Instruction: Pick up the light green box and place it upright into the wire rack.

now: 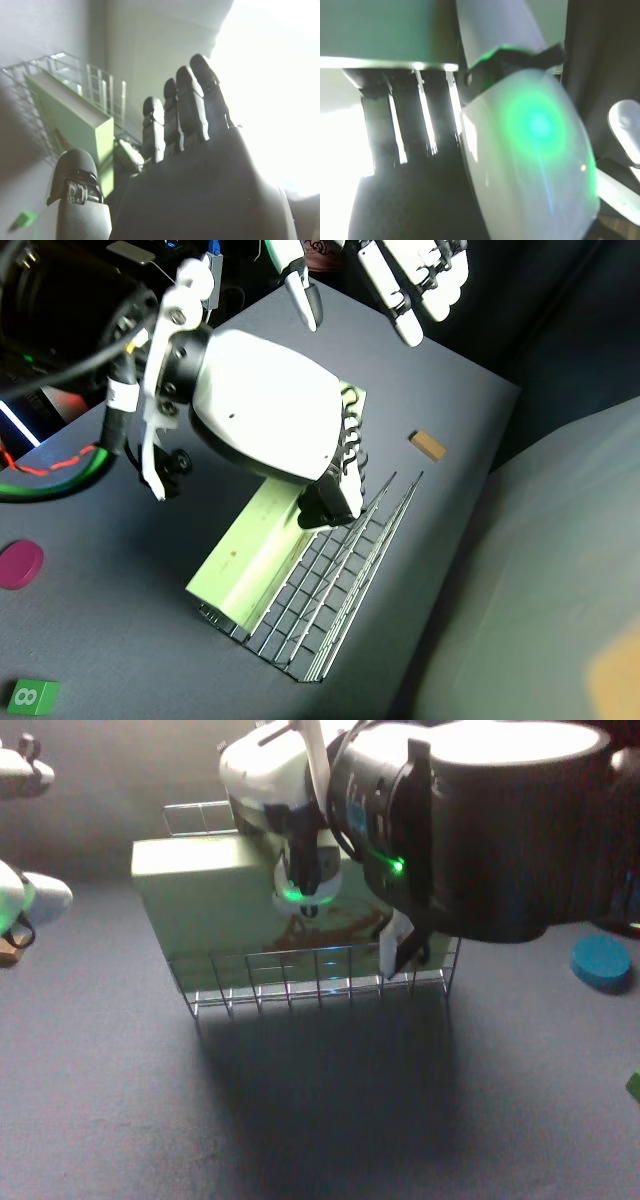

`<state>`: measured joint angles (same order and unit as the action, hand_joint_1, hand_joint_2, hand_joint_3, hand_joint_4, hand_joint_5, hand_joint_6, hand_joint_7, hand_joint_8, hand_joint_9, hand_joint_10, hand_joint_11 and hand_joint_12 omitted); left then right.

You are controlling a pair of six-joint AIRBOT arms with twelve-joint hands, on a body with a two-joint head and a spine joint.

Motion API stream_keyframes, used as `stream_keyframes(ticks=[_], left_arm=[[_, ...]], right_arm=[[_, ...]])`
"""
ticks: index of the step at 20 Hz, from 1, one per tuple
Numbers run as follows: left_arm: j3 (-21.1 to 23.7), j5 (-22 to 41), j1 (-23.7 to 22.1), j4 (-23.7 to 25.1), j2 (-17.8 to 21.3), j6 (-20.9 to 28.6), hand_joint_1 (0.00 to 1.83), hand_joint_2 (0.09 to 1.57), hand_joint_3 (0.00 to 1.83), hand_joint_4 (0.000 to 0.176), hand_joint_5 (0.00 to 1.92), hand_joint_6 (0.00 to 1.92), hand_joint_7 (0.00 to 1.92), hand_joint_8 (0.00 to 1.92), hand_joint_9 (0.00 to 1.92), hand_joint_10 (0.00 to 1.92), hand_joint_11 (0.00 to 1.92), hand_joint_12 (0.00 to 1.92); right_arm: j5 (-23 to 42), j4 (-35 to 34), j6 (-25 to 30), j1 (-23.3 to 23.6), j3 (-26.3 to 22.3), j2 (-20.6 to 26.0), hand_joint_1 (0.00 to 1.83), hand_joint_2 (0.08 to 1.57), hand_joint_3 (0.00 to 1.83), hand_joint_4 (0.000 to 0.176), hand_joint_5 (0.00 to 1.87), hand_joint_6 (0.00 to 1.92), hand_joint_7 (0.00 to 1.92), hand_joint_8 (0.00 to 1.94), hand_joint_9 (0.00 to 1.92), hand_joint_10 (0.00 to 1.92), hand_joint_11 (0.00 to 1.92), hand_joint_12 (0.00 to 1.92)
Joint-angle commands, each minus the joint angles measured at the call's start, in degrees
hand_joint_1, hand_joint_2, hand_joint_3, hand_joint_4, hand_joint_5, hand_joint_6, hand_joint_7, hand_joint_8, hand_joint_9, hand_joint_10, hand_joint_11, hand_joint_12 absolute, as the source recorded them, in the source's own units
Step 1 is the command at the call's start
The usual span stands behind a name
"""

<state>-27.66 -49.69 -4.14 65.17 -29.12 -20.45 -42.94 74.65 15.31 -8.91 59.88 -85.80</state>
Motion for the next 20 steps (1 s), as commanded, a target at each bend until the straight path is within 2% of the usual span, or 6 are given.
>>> stream_keyframes(ticks=[1, 7, 11, 13, 18, 20], left_arm=[[0.4, 1.8, -0.4, 5.3, 0.0, -0.2, 0.1, 1.23, 0.0, 0.106, 0.18, 0.0, 0.17, 0.0, 0.18, 0.0, 0.0, 0.56], [0.8, 2.8, 2.3, 5.3, 0.0, 1.6, 0.1, 1.23, 0.0, 0.106, 0.18, 0.0, 0.17, 0.0, 0.19, 0.0, 0.0, 0.57], [0.8, 3.2, 3.4, 5.3, -0.1, 2.5, 0.1, 1.23, 0.0, 0.106, 0.18, 0.0, 0.17, 0.0, 0.19, 0.0, 0.0, 0.57], [0.8, 3.7, 4.0, 5.3, -0.1, 2.7, 0.1, 1.23, 0.0, 0.106, 0.18, 0.0, 0.17, 0.0, 0.19, 0.0, 0.0, 0.57], [0.7, 4.0, 4.6, 5.4, -0.1, 3.2, 0.1, 1.23, 0.0, 0.106, 0.18, 0.0, 0.17, 0.0, 0.19, 0.0, 0.0, 0.57], [0.7, 4.1, 4.7, 5.4, -0.2, 3.3, 0.1, 1.23, 0.0, 0.106, 0.18, 0.0, 0.17, 0.0, 0.19, 0.0, 0.0, 0.57]], right_arm=[[0.6, 5.6, -0.3, 0.5, 0.2, -0.2, 1.36, 1.15, 0.0, 0.0, 0.85, 0.99, 0.95, 1.06, 0.84, 1.42, 0.74, 1.49], [0.7, 5.6, -0.7, -1.4, 1.9, -1.0, 1.36, 1.15, 0.0, 0.0, 0.86, 0.99, 0.94, 1.06, 0.85, 1.41, 0.76, 1.49], [1.3, 5.6, -0.7, -2.0, 2.0, -1.1, 1.23, 1.13, 0.0, 0.0, 0.9, 0.98, 1.02, 1.1, 0.91, 1.09, 0.78, 1.45], [1.5, 5.6, -0.7, -2.2, 2.0, -1.1, 1.36, 1.15, 0.0, 0.0, 0.82, 1.03, 0.95, 1.06, 0.85, 1.39, 0.75, 1.47], [1.7, 5.0, -0.7, -2.1, 2.0, -1.1, 1.36, 1.17, 0.0, 0.0, 0.77, 1.09, 0.94, 1.1, 0.8, 1.44, 0.7, 1.48], [1.8, 5.0, -0.7, -2.1, 2.0, -1.1, 1.18, 1.19, 0.0, 0.009, 0.85, 1.12, 0.83, 1.28, 0.66, 0.98, 0.56, 1.46]])
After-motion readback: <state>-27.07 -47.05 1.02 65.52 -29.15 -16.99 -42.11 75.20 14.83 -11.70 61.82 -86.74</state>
